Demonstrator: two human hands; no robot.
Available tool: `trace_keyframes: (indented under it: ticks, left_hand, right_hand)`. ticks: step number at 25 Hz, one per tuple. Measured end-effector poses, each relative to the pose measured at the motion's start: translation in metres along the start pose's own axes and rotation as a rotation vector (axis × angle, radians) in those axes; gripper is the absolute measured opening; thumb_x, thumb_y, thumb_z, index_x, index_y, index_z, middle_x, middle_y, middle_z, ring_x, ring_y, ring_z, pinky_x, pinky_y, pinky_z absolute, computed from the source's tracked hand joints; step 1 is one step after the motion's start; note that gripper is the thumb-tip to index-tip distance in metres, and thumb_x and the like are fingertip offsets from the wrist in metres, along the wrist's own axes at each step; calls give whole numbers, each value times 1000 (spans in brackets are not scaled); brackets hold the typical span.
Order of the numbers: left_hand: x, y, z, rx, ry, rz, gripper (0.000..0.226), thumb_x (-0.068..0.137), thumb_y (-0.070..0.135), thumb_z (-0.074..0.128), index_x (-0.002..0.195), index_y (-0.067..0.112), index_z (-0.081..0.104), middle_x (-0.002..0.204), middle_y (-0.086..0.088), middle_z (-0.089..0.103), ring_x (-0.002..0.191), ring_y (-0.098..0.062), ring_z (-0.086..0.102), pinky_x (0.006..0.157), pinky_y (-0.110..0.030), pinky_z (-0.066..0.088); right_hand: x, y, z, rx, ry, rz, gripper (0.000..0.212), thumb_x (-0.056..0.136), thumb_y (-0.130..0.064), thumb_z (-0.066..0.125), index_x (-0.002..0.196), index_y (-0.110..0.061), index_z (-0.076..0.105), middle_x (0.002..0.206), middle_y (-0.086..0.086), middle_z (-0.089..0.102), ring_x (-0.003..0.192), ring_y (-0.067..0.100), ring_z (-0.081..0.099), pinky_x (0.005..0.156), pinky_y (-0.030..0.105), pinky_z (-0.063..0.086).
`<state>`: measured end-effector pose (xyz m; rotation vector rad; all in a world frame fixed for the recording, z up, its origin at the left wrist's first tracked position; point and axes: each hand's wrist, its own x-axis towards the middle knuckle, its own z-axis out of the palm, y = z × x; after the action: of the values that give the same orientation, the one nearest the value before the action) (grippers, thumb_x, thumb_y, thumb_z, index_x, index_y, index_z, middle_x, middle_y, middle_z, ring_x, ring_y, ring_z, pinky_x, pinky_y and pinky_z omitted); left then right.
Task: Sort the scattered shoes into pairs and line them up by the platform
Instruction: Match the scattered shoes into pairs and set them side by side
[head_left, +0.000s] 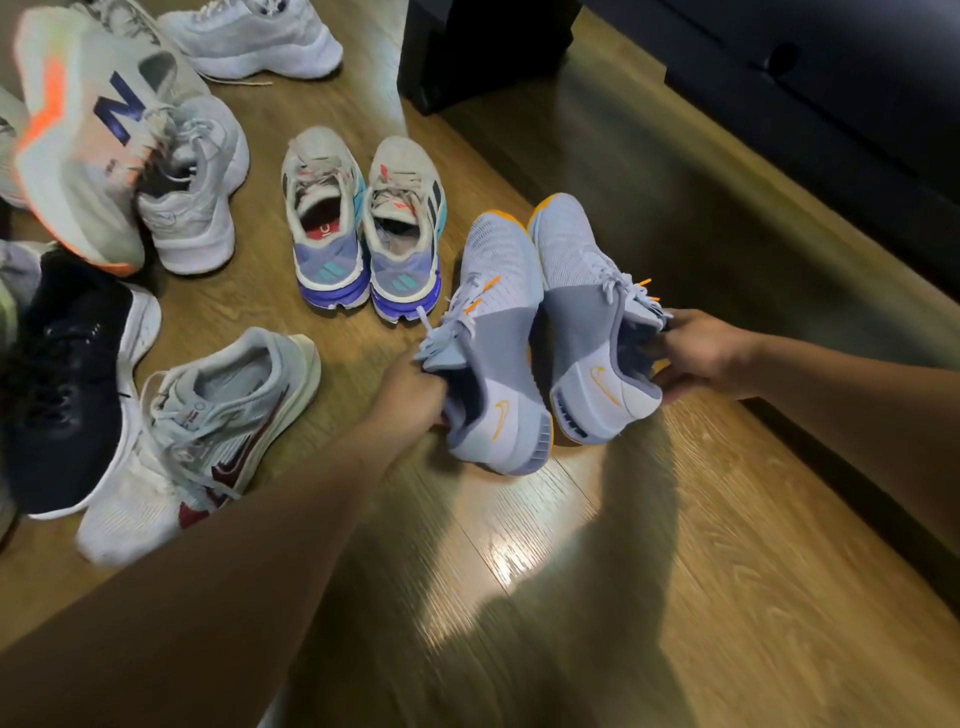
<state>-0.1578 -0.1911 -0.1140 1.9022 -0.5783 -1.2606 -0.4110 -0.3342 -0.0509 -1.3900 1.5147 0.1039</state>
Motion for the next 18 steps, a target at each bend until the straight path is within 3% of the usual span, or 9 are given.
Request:
trace_keyframes:
  ticks: [3,7,10,12,15,16,18]
  left_hand:
    - [-2,7,4,174,91,142,39,84,3,45,117,16,60,110,-15,68,93,-28,63,80,-39,55]
    - [-11,23,18,484,208,411,20,83,19,55,103,15,55,84,-14,66,83,-32,60,70,-33,44]
    - [-9,27,27,561,170,500,18,88,18,55,104,9,53,87,-22,64,85,-39,59,71,-38,44]
    - [-9,25,27,539,131,504,23,92,23,57,110,10,54,86,-19,63,84,-37,58,70,-35,41]
    - [-16,27,21,413,91,466,28,89,30,64,112,15,59,71,0,56,77,-28,59,71,-32,44]
    - [-19,28,16,408,106,471,30,87,33,66,111,15,60,71,2,58,77,-28,60,73,-32,46]
    - [-25,29,-3,489,190,549,29,87,34,64,107,13,61,83,-4,66,83,-31,63,78,-37,51]
  right_hand:
    - [4,1,0,-65,45,-7,24,98,-5,47,115,-18,56,109,13,63,78,36,71,60,42,61]
    - [9,3,4,-224,102,-14,23,97,-6,41,115,-15,54,97,18,66,64,33,72,58,45,61]
    - [8,-3,8,-230,86,-74,22,97,-10,43,113,-22,51,91,19,68,60,29,72,50,35,58]
    - [8,-5,11,-226,63,-59,21,96,-13,48,114,-23,52,93,18,70,64,29,72,52,36,58]
    - [4,-18,-5,-363,-10,18,23,90,-14,57,110,-24,56,97,9,67,81,26,69,60,38,57]
    - [5,-30,-14,-429,21,2,27,86,-13,60,111,-23,59,97,8,65,85,25,64,61,36,55]
    - [6,-63,-23,-476,261,-182,35,81,-13,62,115,-23,62,98,8,66,88,25,59,63,31,50]
